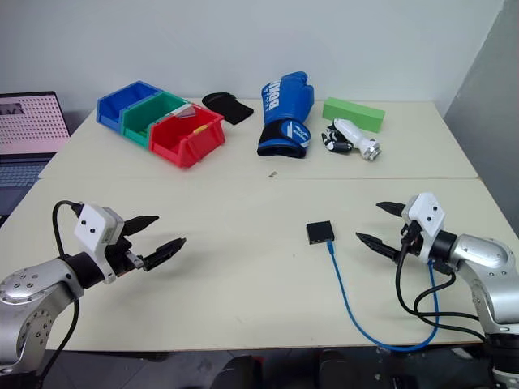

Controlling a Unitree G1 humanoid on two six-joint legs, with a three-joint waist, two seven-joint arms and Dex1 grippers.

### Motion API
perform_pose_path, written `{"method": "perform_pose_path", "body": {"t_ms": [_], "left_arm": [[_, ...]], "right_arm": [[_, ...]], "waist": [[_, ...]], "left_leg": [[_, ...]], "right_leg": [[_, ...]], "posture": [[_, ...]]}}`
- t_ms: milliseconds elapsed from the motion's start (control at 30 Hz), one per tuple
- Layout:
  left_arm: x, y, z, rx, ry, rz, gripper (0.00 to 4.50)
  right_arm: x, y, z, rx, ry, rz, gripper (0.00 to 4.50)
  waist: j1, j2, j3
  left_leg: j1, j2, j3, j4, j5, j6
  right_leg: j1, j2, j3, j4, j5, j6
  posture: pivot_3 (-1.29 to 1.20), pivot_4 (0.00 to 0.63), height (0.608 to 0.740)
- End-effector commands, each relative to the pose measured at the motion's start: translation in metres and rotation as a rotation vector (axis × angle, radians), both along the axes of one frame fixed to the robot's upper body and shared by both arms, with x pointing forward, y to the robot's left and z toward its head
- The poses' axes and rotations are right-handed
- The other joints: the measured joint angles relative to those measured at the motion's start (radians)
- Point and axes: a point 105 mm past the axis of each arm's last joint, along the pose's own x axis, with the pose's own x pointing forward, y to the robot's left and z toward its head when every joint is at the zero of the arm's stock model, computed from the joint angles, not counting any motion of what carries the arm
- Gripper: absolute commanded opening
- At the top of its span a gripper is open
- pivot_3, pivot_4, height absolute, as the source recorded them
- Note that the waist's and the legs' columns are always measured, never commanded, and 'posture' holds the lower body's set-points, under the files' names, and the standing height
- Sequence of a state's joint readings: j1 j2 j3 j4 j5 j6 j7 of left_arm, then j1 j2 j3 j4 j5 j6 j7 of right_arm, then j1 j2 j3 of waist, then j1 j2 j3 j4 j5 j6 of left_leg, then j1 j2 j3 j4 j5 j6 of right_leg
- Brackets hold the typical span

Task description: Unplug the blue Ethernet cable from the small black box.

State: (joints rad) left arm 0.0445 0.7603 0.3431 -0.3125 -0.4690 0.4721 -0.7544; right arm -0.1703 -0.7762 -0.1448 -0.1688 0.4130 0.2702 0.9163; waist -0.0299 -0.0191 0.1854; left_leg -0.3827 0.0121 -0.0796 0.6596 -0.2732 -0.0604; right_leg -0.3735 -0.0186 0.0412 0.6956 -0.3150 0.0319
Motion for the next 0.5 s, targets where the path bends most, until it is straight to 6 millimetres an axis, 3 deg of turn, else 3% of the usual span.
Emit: {"method": "perform_pose_path", "body": {"t_ms": [33,500], "left_arm": [[-0.006,-0.005,0.008,0.027,-0.037,-0.038,4.5],[-0.011,-0.021,0.01,0.025,-0.024,-0.111,4.5]], "right_arm": [[-0.002,-0.005,0.012,-0.015,-0.045,-0.001,4.46],[-0.012,-0.003,0.007,-0.004,0.003,0.007,4.46]], "waist": [[0.0,0.0,0.0],[0.0,0.0,0.0]], "left_leg": [[0.0,0.0,0.0,0.0,0.0,0.0],[0.0,0.0,0.0,0.0,0.0,0.0]], "right_leg": [[0.0,0.0,0.0,0.0,0.0,0.0],[0.0,0.0,0.0,0.0,0.0,0.0]], "posture": [[0.0,0.15,0.74],[0.0,0.15,0.74]]}}
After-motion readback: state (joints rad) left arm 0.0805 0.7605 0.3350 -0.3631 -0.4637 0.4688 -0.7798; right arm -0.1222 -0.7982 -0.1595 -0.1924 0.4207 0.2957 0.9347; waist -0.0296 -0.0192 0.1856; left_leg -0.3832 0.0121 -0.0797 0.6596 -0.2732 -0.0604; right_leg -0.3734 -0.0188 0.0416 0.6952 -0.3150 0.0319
